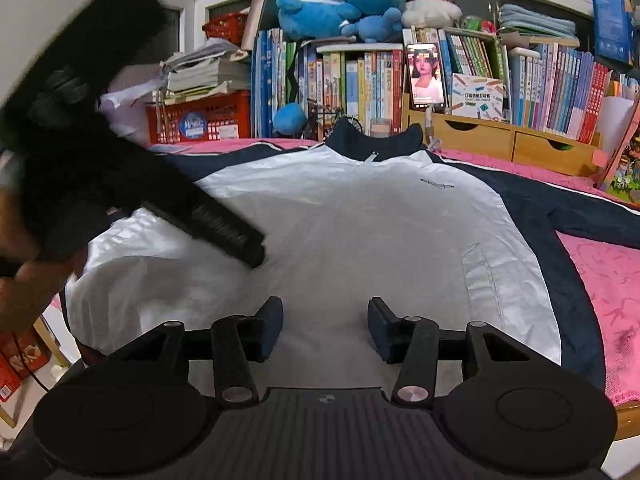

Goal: Fold clothes

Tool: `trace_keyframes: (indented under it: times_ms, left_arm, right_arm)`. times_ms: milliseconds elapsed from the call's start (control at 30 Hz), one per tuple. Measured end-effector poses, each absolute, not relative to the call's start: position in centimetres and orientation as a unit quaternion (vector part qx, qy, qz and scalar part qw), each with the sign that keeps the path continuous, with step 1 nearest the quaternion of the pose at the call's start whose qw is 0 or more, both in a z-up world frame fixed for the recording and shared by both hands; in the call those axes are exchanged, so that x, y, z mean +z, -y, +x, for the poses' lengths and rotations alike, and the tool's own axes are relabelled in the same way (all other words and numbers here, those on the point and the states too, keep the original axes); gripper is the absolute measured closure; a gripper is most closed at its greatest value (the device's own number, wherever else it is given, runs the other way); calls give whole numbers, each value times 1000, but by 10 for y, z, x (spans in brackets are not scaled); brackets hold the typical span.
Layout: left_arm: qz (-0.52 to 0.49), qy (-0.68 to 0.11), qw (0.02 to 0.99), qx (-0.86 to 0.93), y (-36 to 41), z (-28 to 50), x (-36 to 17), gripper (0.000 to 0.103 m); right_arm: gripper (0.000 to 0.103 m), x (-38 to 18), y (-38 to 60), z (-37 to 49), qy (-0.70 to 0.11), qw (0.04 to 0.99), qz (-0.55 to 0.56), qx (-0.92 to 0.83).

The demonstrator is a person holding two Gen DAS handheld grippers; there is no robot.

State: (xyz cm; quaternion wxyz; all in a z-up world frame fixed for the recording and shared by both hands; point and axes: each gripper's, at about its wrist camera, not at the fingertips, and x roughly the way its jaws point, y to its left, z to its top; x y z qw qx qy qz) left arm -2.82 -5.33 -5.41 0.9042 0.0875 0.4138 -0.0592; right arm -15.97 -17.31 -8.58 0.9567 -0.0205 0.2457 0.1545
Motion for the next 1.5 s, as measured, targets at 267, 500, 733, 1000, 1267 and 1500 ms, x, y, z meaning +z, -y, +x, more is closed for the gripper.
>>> trace_keyframes:
  times_ms: [267, 500, 733, 1000, 1267, 1500]
  left_arm:
    - [64, -444, 889, -89, 57, 23, -45, 31]
    - [63, -463, 880, -85, 64, 101, -58, 27]
    - [33, -471, 881, -35, 62, 229, -59, 26]
    - [1, -465, 885, 12, 60, 326, -70, 0]
    - [33, -479, 877, 22, 58, 308, -56, 5]
    - [113, -399, 910, -8, 6, 160, -35, 5]
  right_arm:
    - [48, -89, 186, -157, -232, 958, 2, 171]
    - [48, -94, 184, -158, -214, 962, -11, 169]
    - [49, -95, 190, -156, -214, 959, -13, 188]
    - [49, -98, 197, -153, -209, 957, -5, 203]
    - [44, -98, 197, -154, -207, 956, -2, 207]
    - [24, -83, 212, -151, -210, 950, 16, 229]
